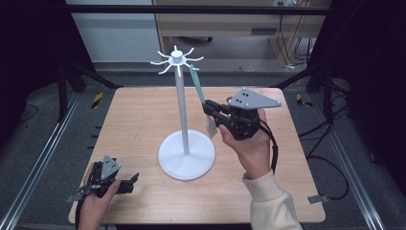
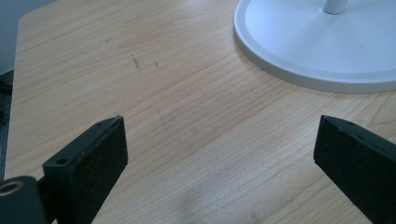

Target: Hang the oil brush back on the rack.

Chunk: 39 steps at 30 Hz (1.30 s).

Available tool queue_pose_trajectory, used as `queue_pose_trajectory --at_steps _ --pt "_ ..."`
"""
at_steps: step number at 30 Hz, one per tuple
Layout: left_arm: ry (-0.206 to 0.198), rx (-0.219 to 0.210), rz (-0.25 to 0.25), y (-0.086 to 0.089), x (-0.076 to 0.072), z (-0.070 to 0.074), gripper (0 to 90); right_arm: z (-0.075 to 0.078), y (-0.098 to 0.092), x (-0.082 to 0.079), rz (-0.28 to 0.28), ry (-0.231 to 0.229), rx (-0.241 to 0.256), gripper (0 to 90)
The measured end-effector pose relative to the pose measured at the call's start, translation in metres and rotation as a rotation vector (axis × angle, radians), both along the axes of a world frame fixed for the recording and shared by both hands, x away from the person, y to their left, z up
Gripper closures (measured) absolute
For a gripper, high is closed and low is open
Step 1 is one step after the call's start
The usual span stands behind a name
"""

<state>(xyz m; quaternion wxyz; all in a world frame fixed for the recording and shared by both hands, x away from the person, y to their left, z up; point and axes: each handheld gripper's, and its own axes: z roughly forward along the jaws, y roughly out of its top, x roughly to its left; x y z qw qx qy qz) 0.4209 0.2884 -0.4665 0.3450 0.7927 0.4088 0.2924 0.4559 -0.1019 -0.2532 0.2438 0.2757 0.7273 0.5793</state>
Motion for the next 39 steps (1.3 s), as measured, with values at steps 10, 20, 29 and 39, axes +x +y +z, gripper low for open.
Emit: queue_pose_trajectory --at_steps 10,20,29,39 --pt "0.0 -0.001 0.001 0.0 0.0 0.0 2.5 -0.004 0.003 0.003 0.001 0.001 0.016 82.4" --pt "0.0 -0.003 0.001 0.0 0.0 0.0 2.5 -0.006 0.004 0.005 0.001 -0.007 0.022 82.6" --pt "0.001 -0.005 -0.001 0.0 0.0 0.0 2.5 -0.005 0.002 0.002 0.0 -0.024 0.027 82.3" --pt "0.0 -0.007 -0.001 0.0 0.001 0.0 2.5 -0.002 -0.007 -0.006 -0.144 -0.054 -0.048 70.5"
